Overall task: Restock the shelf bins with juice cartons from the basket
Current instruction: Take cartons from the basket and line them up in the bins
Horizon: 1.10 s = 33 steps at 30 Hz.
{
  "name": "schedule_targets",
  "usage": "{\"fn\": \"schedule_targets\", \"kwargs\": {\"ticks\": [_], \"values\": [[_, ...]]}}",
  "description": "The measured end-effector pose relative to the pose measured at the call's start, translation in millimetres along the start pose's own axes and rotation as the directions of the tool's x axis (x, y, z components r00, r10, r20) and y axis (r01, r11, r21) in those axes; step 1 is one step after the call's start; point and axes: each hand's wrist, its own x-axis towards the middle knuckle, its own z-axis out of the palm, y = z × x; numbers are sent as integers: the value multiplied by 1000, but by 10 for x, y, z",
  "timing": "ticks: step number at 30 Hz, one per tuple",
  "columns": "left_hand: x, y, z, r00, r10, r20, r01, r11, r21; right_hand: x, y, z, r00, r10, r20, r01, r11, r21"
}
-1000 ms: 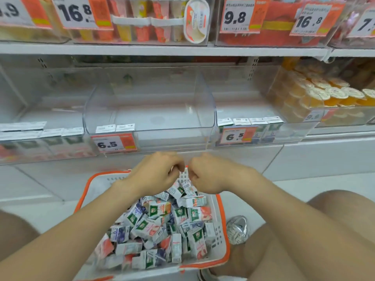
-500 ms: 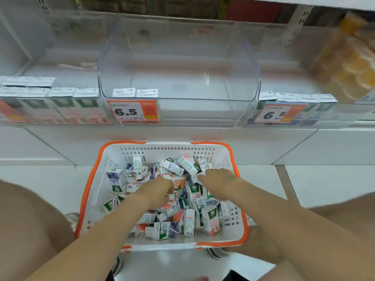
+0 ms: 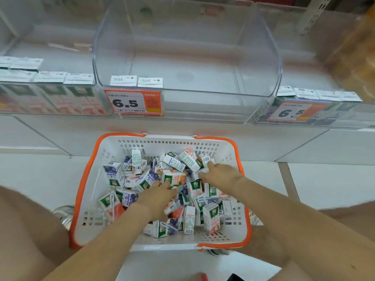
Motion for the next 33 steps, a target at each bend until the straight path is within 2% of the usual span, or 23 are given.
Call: {"fn": "schedule_targets", "kwargs": {"ticks": [3,5,7,9,11,13,15,19,23,26,29,31,33], "values": [[-31,-30,-48,997,-13,-76,7,997,-78,-20,70,-26,992,92,-86,-69,967,245],[-69,-101,-128,988,-83,-130,50,969,-240,-47,130,-114,980,147,-137,-64,875,481],[-135,-199,-243,969,-157,-190,67,909,-412,-106,169,-249,972,175,-155,-38,773,633],[-251,-267,-391,943,-228,-242,33,789,-614,-198,144,-397,973,171,-156,-6,692,722],[-392,-280,-561,924,-278,-262,-49,594,-803,-302,85,-535,972,165,-167,29,623,782],[-562,-238,-762,920,-290,-263,-133,402,-906,-419,2,-665,963,175,-206,67,583,810],[-727,-184,-941,919,-290,-269,-180,298,-938,-534,-78,-780,942,212,-260,92,582,808],[-985,-131,-1161,906,-306,-293,-222,246,-943,-720,-180,-942,926,222,-306,150,526,837],[-1186,-148,-1326,876,-314,-367,-258,337,-905,-913,-257,-1179,876,241,-419,246,523,816],[-1347,-168,-1512,812,-346,-471,-297,449,-843,-1075,-332,-1464,765,277,-582,418,474,775],[-1569,-158,-1775,729,-373,-573,-327,546,-772,-1189,-366,-1761,567,349,-746,579,475,662],[-1700,-164,-1957,672,-386,-632,-374,559,-740,-1220,-337,-1940,384,399,-833,627,549,552],[-1829,-193,-2123,591,-392,-705,-394,622,-677,-1190,-239,-2077,209,387,-898,553,711,435]]}}
